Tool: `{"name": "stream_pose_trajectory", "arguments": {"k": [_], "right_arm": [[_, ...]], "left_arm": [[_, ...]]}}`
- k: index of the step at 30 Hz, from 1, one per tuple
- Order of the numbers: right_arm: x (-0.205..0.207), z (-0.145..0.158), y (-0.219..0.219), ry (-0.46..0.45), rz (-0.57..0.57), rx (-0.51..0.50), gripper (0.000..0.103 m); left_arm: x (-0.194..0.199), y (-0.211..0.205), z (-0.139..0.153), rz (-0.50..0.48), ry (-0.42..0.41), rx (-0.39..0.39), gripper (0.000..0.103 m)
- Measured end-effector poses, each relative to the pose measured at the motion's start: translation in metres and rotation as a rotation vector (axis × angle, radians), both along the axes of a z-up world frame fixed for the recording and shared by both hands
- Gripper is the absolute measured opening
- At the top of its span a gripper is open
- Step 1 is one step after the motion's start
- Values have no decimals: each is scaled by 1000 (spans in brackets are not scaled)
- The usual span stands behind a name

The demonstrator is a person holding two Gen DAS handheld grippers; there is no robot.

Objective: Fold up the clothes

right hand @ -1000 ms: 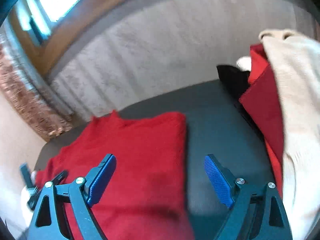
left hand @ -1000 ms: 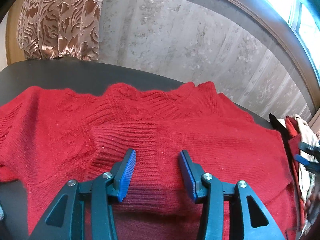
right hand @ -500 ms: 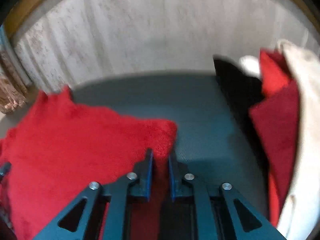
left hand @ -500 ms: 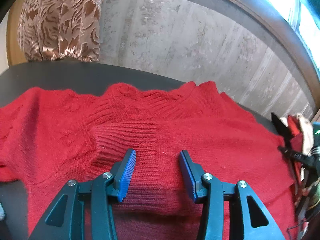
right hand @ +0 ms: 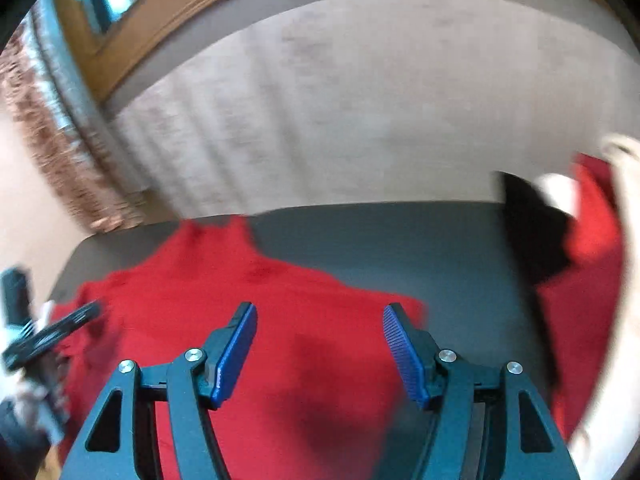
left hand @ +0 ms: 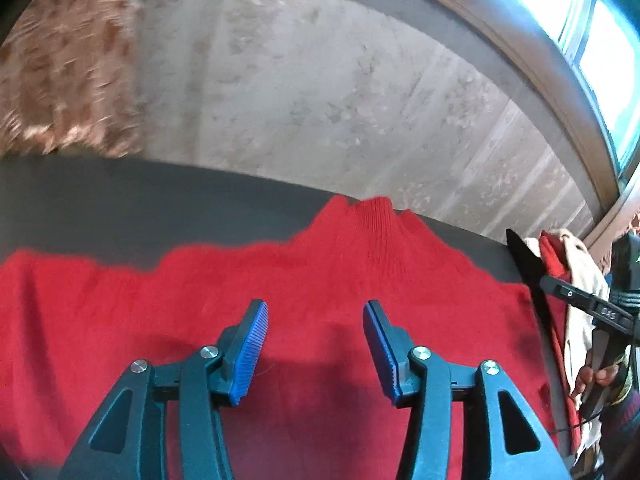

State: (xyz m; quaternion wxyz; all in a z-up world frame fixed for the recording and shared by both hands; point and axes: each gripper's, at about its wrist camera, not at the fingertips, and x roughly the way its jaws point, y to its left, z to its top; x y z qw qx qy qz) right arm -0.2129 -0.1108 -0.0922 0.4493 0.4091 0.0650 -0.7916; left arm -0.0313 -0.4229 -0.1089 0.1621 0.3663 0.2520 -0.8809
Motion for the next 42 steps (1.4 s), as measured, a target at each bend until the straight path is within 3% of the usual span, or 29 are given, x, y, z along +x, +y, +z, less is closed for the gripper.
{"name": "stream_pose_trajectory", "arguments": {"k": [8,16,18,20,21,22,29,33,35,42], "right_arm": [[-20,-17,-123,-17,197,83,55],[-34,-51,-192,23,287,199,54],[-32,-54,-198,50,291,219,53],[-30,-56,-203,76,296,240,36],[-29,-56,-205,81,302,244,14],[-26,-54,-204,68,314,233,7],[-9,-21,-168,72,294,113,7],[8,-6,-131,46,286,28,7],[19,-10,-112,25,281,10,7],[60,-49,-67,-45,258,71,8]], "left_arm": [[-80,-40,-15,-57,-64,0,53],[-141,-34,-26,-214,-141,-64,55],[-147,-36,-26,-200,-140,-48,51],[-148,-39,-25,-184,-140,-31,26],[-146,-42,-24,-190,-123,16,8],[-142,-43,-22,-183,-104,37,8],[-82,-30,16,-170,108,73,6],[-39,-5,30,-212,165,60,6],[-20,10,27,-225,141,22,6],[20,24,-20,-162,-18,55,7]]}}
